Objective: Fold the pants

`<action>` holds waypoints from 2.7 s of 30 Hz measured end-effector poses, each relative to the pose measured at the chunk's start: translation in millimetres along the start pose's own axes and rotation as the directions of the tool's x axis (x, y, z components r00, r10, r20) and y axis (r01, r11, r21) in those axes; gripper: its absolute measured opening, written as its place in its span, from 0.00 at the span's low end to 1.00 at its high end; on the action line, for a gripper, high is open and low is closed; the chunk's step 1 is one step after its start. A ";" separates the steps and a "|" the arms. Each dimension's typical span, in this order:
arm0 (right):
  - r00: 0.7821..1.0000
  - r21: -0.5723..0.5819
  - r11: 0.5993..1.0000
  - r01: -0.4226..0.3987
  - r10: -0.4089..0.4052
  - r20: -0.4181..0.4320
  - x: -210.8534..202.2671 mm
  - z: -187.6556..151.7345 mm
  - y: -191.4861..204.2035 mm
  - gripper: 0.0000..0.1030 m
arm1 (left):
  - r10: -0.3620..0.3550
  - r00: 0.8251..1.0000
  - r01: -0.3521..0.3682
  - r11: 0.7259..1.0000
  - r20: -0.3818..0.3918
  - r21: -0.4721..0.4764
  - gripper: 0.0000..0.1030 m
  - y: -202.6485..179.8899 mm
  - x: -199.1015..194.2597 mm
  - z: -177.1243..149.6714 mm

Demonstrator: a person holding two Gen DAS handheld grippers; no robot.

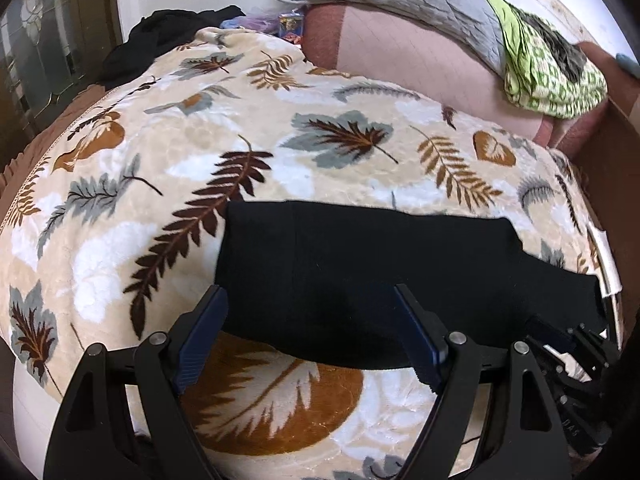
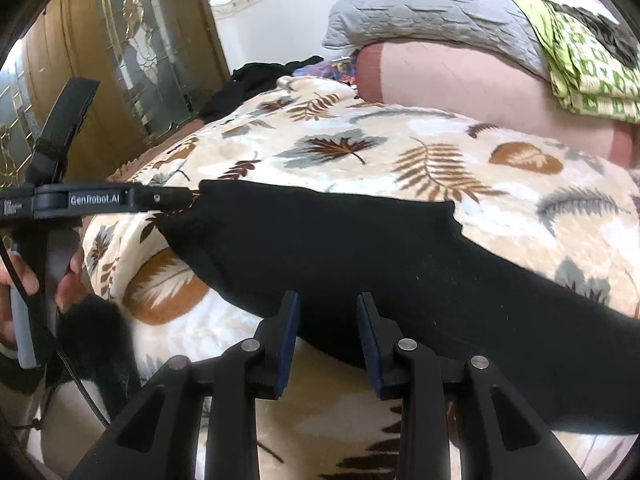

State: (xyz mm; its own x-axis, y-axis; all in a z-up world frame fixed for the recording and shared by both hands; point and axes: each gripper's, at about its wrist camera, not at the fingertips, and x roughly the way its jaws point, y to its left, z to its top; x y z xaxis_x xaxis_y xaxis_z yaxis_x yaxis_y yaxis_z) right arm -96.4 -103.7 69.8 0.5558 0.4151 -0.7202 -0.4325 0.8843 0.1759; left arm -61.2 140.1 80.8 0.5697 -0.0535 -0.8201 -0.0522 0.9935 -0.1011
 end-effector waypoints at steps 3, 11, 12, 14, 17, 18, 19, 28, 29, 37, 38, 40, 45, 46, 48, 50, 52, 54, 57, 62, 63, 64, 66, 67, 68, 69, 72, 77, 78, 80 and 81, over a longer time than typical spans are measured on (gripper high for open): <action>1.000 0.006 1.000 0.013 -0.013 -0.008 1.7 -4.4 -3.6 0.30 | 0.012 1.000 -0.012 1.000 -0.018 -0.001 0.80 -0.4 9.2 -5.0; 0.998 0.087 0.994 0.066 -0.065 -0.021 0.2 -15.4 -29.4 0.40 | 0.057 0.996 -0.060 0.997 -0.065 -0.039 0.80 11.2 35.3 -12.8; 0.998 0.093 0.993 0.070 -0.069 -0.014 -3.3 -16.0 -32.2 0.40 | 0.064 0.996 -0.066 0.997 -0.060 -0.034 0.80 9.6 34.5 -13.0; 0.996 0.105 0.991 0.086 -0.087 0.007 -14.1 -16.0 -39.0 0.42 | 0.061 0.997 -0.062 0.998 -0.050 -0.014 0.80 3.2 29.9 -12.0; 0.988 0.117 0.982 0.151 -0.155 0.023 -28.7 -15.1 -50.1 0.48 | 0.024 0.999 -0.024 1.000 -0.040 -0.005 0.80 -8.1 22.6 -9.2; 0.985 0.121 0.979 0.165 -0.170 0.026 -31.9 -15.3 -52.2 0.48 | 0.008 0.999 -0.008 1.000 -0.031 -0.003 0.80 -12.6 19.6 -8.2; 0.981 0.129 0.974 0.187 -0.192 0.030 -37.5 -15.7 -56.3 0.48 | -0.011 1.000 0.011 1.000 -0.022 0.000 0.80 -18.3 16.4 -7.2; 0.950 0.186 0.936 0.298 -0.310 0.039 -74.7 -26.3 -89.2 0.54 | -0.127 0.992 0.127 0.990 -0.011 0.053 0.80 -72.0 11.1 -0.6; 0.947 0.198 0.932 0.305 -0.318 0.039 -79.3 -28.7 -94.3 0.54 | -0.137 0.991 0.137 0.988 -0.012 0.068 0.80 -78.9 10.7 -1.0; 0.925 0.318 0.877 0.359 -0.379 0.002 -106.8 -53.9 -144.5 0.56 | -0.179 0.983 0.184 0.971 -0.049 0.155 0.80 -126.5 21.4 -8.4; 0.924 0.327 0.873 0.363 -0.383 -0.003 -108.0 -55.9 -148.5 0.56 | -0.179 0.982 0.186 0.969 -0.057 0.161 0.80 -131.3 24.6 -9.7; 0.916 0.343 0.859 0.380 -0.400 -0.012 -112.0 -59.7 -158.0 0.56 | -0.176 0.982 0.185 0.967 -0.068 0.176 0.80 -138.3 28.8 -12.9; 0.908 0.378 0.836 0.397 -0.417 -0.030 -118.4 -66.2 -177.0 0.57 | -0.166 0.983 0.180 0.961 -0.083 0.210 0.80 -152.8 37.6 -16.5; 0.907 0.382 0.833 0.400 -0.419 -0.036 -118.5 -67.3 -180.5 0.57 | -0.163 0.983 0.177 0.961 -0.082 0.214 0.80 -154.8 38.9 -17.1; 0.907 0.386 0.830 0.402 -0.419 -0.045 -117.2 -68.4 -184.1 0.57 | -0.159 0.984 0.173 0.961 -0.080 0.217 0.80 -156.3 40.0 -17.9; 0.907 0.383 0.830 0.405 -0.418 -0.054 -114.7 -68.7 -185.3 0.57 | -0.152 0.985 0.166 0.960 -0.081 0.224 0.80 -157.7 40.7 -19.1; 0.909 0.382 0.833 0.400 -0.412 -0.054 -112.5 -68.0 -184.9 0.57 | -0.149 0.985 0.164 0.959 -0.082 0.230 0.80 -157.2 40.4 -19.3; 0.915 0.377 0.841 0.388 -0.399 -0.052 -109.2 -65.8 -182.6 0.57 | -0.145 0.986 0.160 0.960 -0.080 0.229 0.80 -156.0 39.8 -18.1; 0.925 0.347 0.862 0.369 -0.378 -0.044 -102.0 -59.3 -174.1 0.58 | -0.141 0.987 0.154 0.964 -0.075 0.214 0.80 -149.3 37.9 -15.5; 0.915 0.308 0.866 0.394 -0.401 -0.044 -95.0 -51.7 -169.2 0.58 | -0.120 0.991 0.129 0.971 -0.058 0.199 0.80 -134.3 34.3 -10.7; 0.905 0.318 0.852 0.415 -0.423 -0.049 -97.5 -52.7 -172.7 0.58 | -0.119 0.991 0.127 0.972 -0.054 0.197 0.80 -132.7 34.4 -9.7; 0.896 0.342 0.834 0.433 -0.440 -0.060 -101.6 -54.9 -179.9 0.58 | -0.120 0.991 0.128 0.973 -0.053 0.193 0.80 -131.8 34.9 -8.4; 0.888 0.390 0.805 0.447 -0.452 -0.084 -108.7 -60.5 -194.9 0.61 | -0.126 0.990 0.135 0.972 -0.058 0.191 0.80 -133.0 37.0 -6.2; 0.880 0.419 0.782 0.461 -0.465 -0.098 -114.1 -65.1 -205.3 0.62 | -0.132 0.989 0.142 0.971 -0.063 0.192 0.80 -135.6 38.6 -4.9; 0.871 0.437 0.764 0.475 -0.479 -0.109 -118.4 -68.5 -213.4 0.62 | -0.139 0.988 0.149 0.970 -0.067 0.193 0.80 -138.6 39.7 -4.0; 0.861 0.454 0.744 0.491 -0.493 -0.124 -122.2 -71.5 -222.0 0.64 | -0.145 0.987 0.156 0.968 -0.070 0.195 0.80 -141.1 40.4 -3.3; 0.851 0.503 0.698 0.509 -0.494 -0.175 -126.4 -79.3 -248.3 0.69 | -0.160 0.984 0.174 0.963 -0.085 0.208 0.80 -153.1 44.9 -2.8; 0.886 0.561 0.691 0.455 -0.412 -0.212 -108.8 -88.0 -274.9 0.62 | -0.160 0.982 0.179 0.953 -0.095 0.245 0.80 -172.4 50.4 -6.2; 0.894 0.566 0.696 0.441 -0.395 -0.211 -104.7 -88.6 -276.7 0.56 | -0.158 0.983 0.178 0.952 -0.097 0.251 0.80 -176.0 51.3 -6.6; 0.901 0.554 0.717 0.423 -0.397 -0.175 -107.0 -84.0 -272.9 0.11 | -0.158 0.982 0.179 0.950 -0.102 0.256 0.80 -180.9 52.3 -6.4; 0.898 0.543 0.722 0.429 -0.405 -0.170 -109.3 -81.2 -271.1 0.11 | -0.160 0.982 0.182 0.949 -0.103 0.258 0.80 -183.5 52.3 -5.8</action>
State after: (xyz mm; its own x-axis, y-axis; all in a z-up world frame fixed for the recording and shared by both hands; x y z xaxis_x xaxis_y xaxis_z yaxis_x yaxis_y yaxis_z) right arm -97.6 -406.2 46.4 0.5541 -0.0219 -0.8322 0.3109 0.9327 0.1825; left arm -26.6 -45.5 53.2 0.4831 -0.2220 -0.8469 0.2655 0.9589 -0.0999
